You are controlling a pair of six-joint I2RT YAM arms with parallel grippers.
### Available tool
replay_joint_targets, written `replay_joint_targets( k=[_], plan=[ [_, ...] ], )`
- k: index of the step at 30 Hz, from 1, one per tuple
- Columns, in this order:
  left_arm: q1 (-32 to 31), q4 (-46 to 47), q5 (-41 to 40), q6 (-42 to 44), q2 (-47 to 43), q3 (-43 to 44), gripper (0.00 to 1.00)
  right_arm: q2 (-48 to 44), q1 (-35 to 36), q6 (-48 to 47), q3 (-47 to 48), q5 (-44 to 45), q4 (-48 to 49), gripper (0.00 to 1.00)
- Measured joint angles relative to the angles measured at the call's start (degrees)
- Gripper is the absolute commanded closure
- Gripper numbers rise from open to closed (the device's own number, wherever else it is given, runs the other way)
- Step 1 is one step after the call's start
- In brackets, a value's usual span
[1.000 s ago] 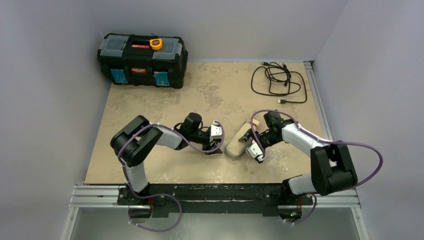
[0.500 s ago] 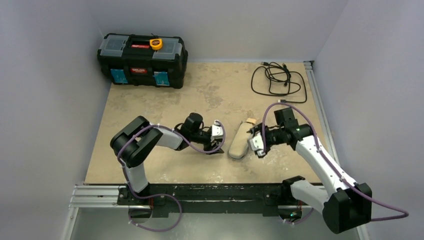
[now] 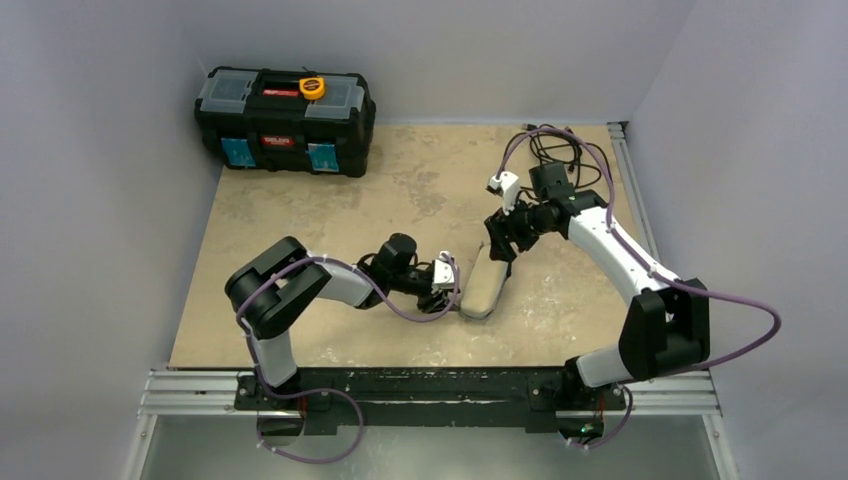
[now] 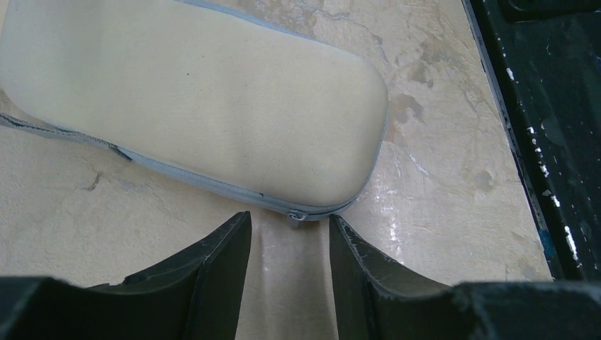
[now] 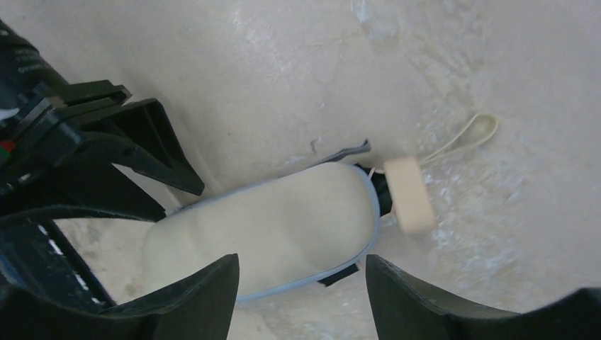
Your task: Open the umbrella
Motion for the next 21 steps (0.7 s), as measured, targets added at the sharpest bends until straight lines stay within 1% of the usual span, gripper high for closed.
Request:
replay_joint_targets(
  k=[3,9,15,18,21],
  plan=[
    [-0.8,0.7,-0.7,0.0,0.0,0.0,0.58,1.9,0.0,7.2,0.0,1.3,-2.4,0.27],
    [-1.8,2.4,-2.1,-0.9,0.0,-0.4,0.59,2.8,0.0,17.6,-0.1,2.6,-5.7,0.27],
    [-2.8,3.7,-3.6,-2.0,0.1,-0.9,0.58,3.9,0.0,24.1,-2.5,2.5,-5.0,0.29],
    [-3.3,4.2,-4.3,-2.2,0.2,-0.9,0.57,7.8,0.0,25.8,-2.9,2.3,-5.0,0.29],
    [-3.7,4.6,-4.9,-2.5,0.5,-0.9,0.58,12.0,0.0,27.0,-3.3,1.9,-4.3,0.34]
  ],
)
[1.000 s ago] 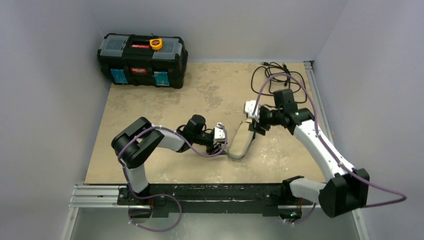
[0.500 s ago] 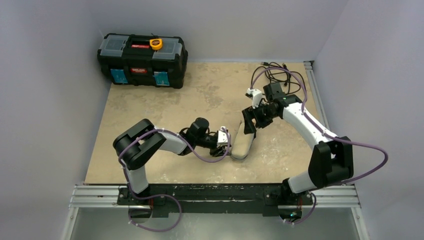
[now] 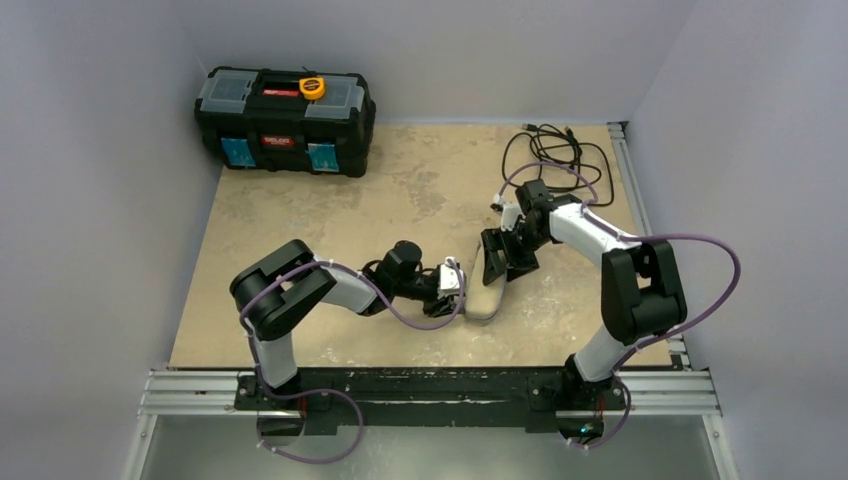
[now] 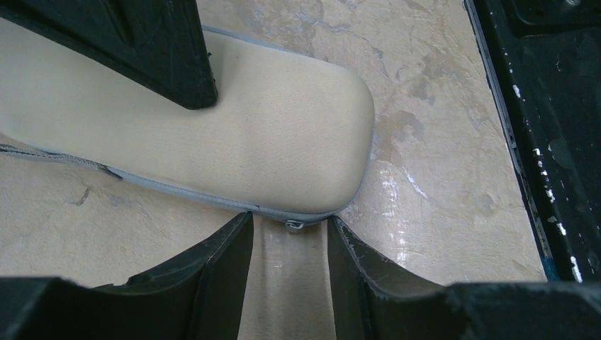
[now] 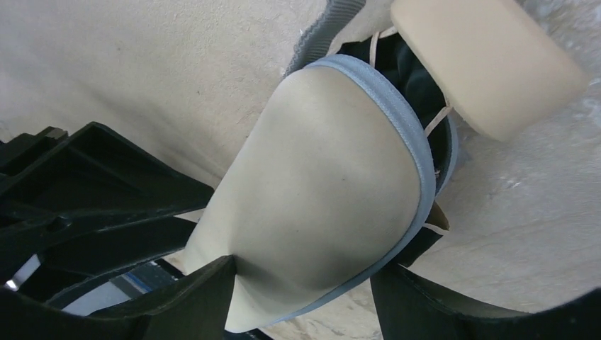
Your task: Open the umbrella
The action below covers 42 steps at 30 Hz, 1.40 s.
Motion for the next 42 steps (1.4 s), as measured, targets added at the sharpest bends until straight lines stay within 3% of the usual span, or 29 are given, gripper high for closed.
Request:
replay_joint_targets(
  k=[4,15,21,25,33,42],
  plan=[
    [-0.2,0.2,-0.2,-0.3,0.7,0.0,0.63,1.4,-0.5,1.1,-0.4,-1.7,0.6,0.47],
    [-0.8,1.0,-0.6,-0.5,3.1,-0.1,0.71,2.6,-1.2,-0.1,-0.5,-4.9,1.1,0.63],
    [-0.8,3.5,-1.2,-2.1,4.0,-0.1,0.80,4.5,-2.9,-1.7,-0.3,-7.8,0.5,0.70],
    [-0.8,4.6,-1.2,-4.5,4.4,-0.1,1.00,4.9,-3.5,-3.0,-0.2,-9.0,0.3,0.77],
    [-0.8,4.7,-3.5,-8.7,4.4,-0.1,1.00,5.3,-4.1,-6.3,-0.2,-10.5,0.0,0.92],
    [2.8,2.0,-9.0,-14.9,5.4,4.5,1.00,7.8,-4.2,-10.1,1.7,-12.6,-1.6,0.95]
  ],
)
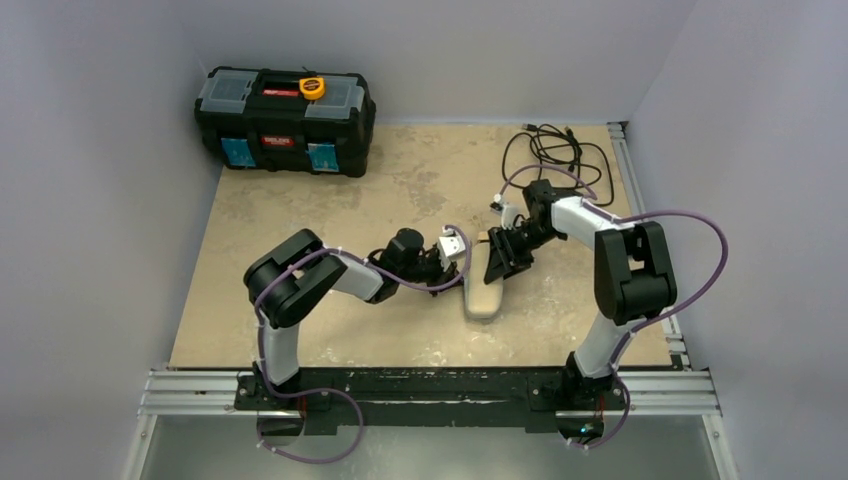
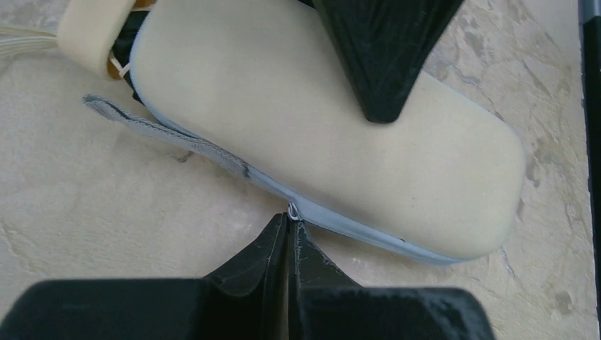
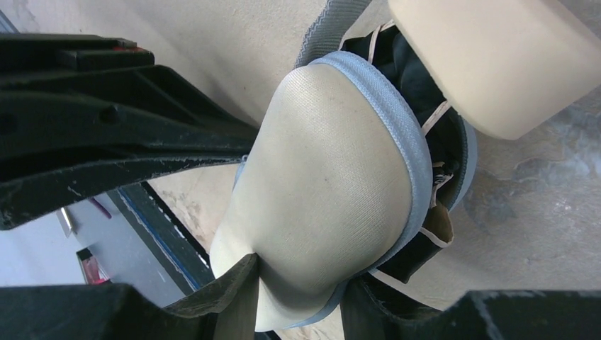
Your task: Open the umbrella
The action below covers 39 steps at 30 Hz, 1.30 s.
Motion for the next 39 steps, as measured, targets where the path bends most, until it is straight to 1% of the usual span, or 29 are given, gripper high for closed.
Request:
replay_joint_targets(
  k=[3,5,9,10,12,13,14,15,17,22,25,27,33,35,36,39],
  plan=[
    [1.3,-2.0,-1.2,-2.3,0.6,2.4,1.00,0.7,0.0,-0.2,0.7,-0.7,-0.1,0.93],
    [2.0,-3.5,-1.7,-3.7,1.1,3.9,1.00,1.3,0.0,-0.1,1.6,-0.9,-0.1,0.89],
    [4.3,-6.3,-2.3,-5.7,1.5,6.2,1.00,2.0,0.1,0.7,3.7,-1.1,1.8,0.71],
    [4.9,-6.7,-2.5,-5.7,1.5,6.6,0.97,2.0,0.1,0.9,4.2,-1.1,2.6,0.64],
    [5.7,-7.7,-2.6,-5.7,1.4,7.0,0.63,2.0,0.2,1.3,5.3,-1.0,4.0,0.47],
    [6.2,-8.3,-2.7,-5.5,1.2,7.1,0.53,2.0,0.2,1.4,6.0,-0.9,4.3,0.43],
    [6.7,-9.3,-2.9,-5.2,0.7,7.1,0.48,2.0,0.2,1.5,6.6,-0.5,4.1,0.39],
    [7.5,-10.6,-3.0,-5.5,0.0,7.1,0.45,2.0,0.0,1.4,7.3,-0.4,3.9,0.38],
    [8.7,-12.5,-3.1,-5.1,-2.0,7.0,0.43,2.0,-0.5,1.3,8.6,-0.2,3.1,0.38],
    [11.3,-18.3,-2.8,-3.0,-11.0,6.6,0.40,2.0,-2.8,0.5,11.4,-0.9,-0.3,0.41],
    [13.1,-21.3,-1.7,-1.0,-16.9,6.6,0.39,2.0,-3.5,0.1,11.6,-2.7,-1.7,0.43],
    [14.6,-23.5,-1.2,0.0,-19.2,6.8,0.39,2.0,-3.5,0.1,11.7,-5.0,-2.6,0.43],
    [20.3,-31.2,0.7,2.2,-21.6,10.4,0.38,4.6,-3.2,0.7,13.4,-11.5,-3.7,0.44],
    [21.4,-33.2,1.6,3.0,-22.1,11.3,0.36,5.4,-3.2,0.9,13.6,-13.4,-3.8,0.44],
    [21.7,-33.8,2.2,3.7,-22.4,11.5,0.32,5.6,-3.2,1.0,13.7,-14.5,-3.9,0.45],
    [21.5,-35.5,4.8,4.8,-23.1,11.8,0.31,5.6,-3.3,1.1,14.2,-16.5,-4.0,0.51]
  ],
)
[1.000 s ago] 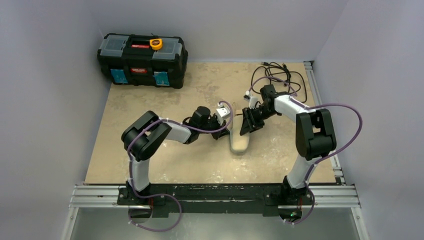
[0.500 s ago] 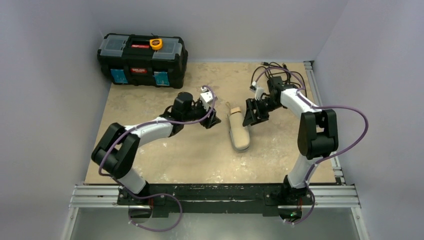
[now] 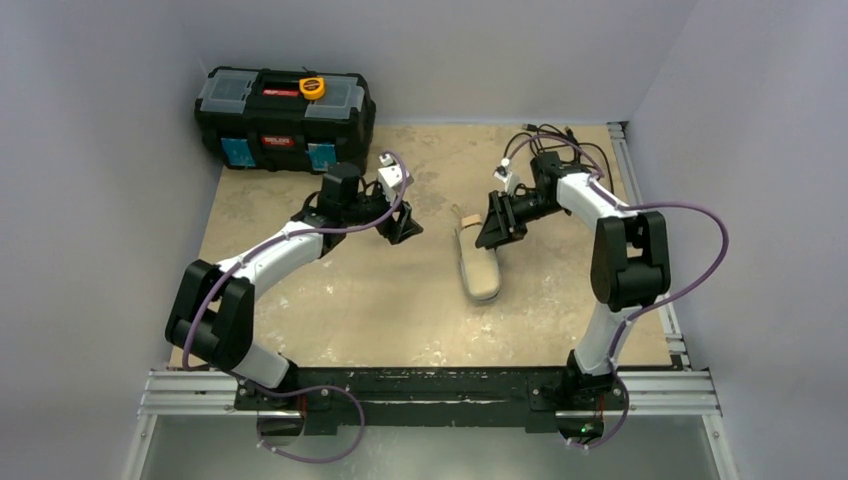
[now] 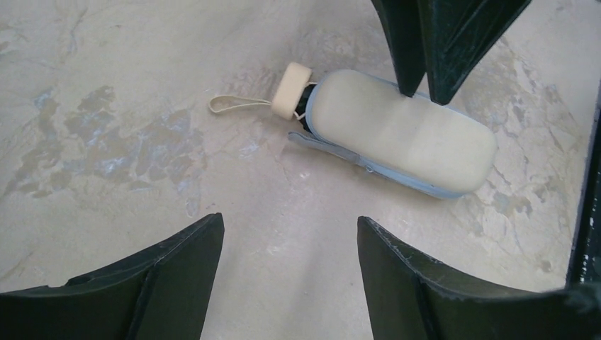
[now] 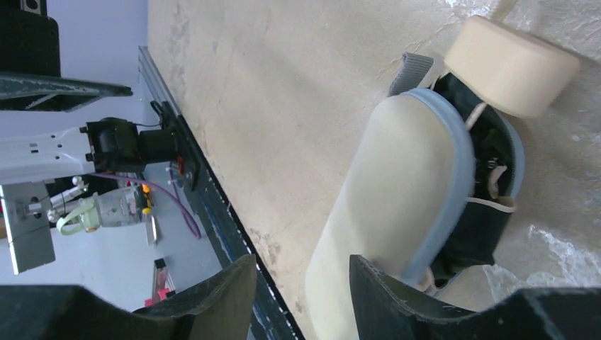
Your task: Open the umbrella
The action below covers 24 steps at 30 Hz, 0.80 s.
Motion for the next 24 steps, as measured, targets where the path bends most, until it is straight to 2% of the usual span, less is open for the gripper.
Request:
replay_joint_targets(
  k=[1,6,12,17,24],
  plan=[
    [-0.3,-0.7,0.8,0.4,-0.1,0.3,0.31,-0.2,-0.2,0.1,0.1,-0.4,0.5,0.53],
    [-2.3,-1.9,2.1,0.9,-0.1,1.3,0.31,-4.3,-1.4,2.1,-1.4,2.3,2.8,0.79],
    [-2.9,-2.9,2.4,0.9,0.0,2.3,0.31,-7.7,-4.6,5.0,-5.5,13.3,7.1,0.97],
    [-2.9,-4.2,2.4,0.9,0.0,2.6,0.31,-7.3,-4.4,5.5,-6.7,20.6,9.6,0.98],
    [-2.9,-5.4,2.1,1.4,0.0,2.6,0.31,-3.8,-2.8,5.7,-7.8,21.5,11.8,0.97]
  ],
)
